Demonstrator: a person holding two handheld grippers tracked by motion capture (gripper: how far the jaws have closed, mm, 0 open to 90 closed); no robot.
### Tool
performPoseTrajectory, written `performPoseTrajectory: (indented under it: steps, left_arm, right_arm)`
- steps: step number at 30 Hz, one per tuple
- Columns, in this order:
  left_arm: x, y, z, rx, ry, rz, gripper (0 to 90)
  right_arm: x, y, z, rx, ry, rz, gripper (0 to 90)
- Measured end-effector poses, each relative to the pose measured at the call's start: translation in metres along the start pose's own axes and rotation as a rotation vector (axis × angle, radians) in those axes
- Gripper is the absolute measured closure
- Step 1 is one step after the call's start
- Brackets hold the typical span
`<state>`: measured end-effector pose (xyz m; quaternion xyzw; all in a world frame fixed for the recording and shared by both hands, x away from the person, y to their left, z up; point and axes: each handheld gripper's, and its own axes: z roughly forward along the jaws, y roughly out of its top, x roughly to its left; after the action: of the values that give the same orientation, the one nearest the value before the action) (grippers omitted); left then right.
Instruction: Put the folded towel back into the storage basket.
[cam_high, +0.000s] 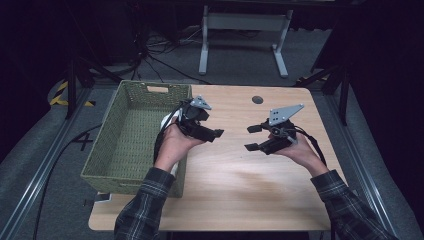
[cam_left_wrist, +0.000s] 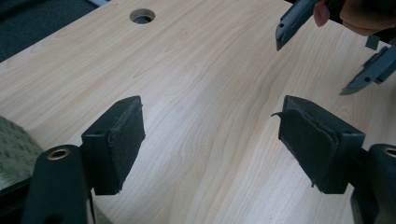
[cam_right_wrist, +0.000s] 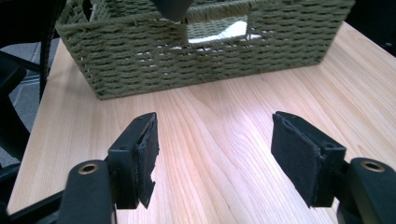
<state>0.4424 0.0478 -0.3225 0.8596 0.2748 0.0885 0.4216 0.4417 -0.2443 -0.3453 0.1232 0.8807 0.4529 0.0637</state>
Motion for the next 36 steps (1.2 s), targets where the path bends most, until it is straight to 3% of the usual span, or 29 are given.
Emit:
performPoseTrajectory:
  steps: [8, 14, 18, 22, 36]
  left_arm:
    - [-0.021, -0.005, 0.016, -0.001, 0.004, -0.01, 19.5]
    - [-0.038, -0.017, 0.035, 0.029, 0.002, 0.003, 18.7]
    - [-0.051, -0.028, 0.051, 0.03, -0.023, -0.007, 18.5]
    - [-0.056, -0.034, 0.06, 0.029, -0.041, -0.027, 18.3]
    - [-0.073, -0.067, 0.081, 0.034, -0.054, 0.02, 17.1]
  right_arm:
    - [-0.004, -0.02, -0.017, -0.008, -0.052, 0.034, 31.3]
    - [-0.003, -0.037, -0.021, -0.001, -0.075, 0.065, 30.4]
    - [0.0, -0.051, -0.022, 0.017, -0.091, 0.078, 29.0]
    - [0.002, -0.06, -0.023, 0.021, -0.104, 0.089, 27.9]
    - [0.007, -0.11, -0.033, 0.069, -0.186, 0.144, 21.6]
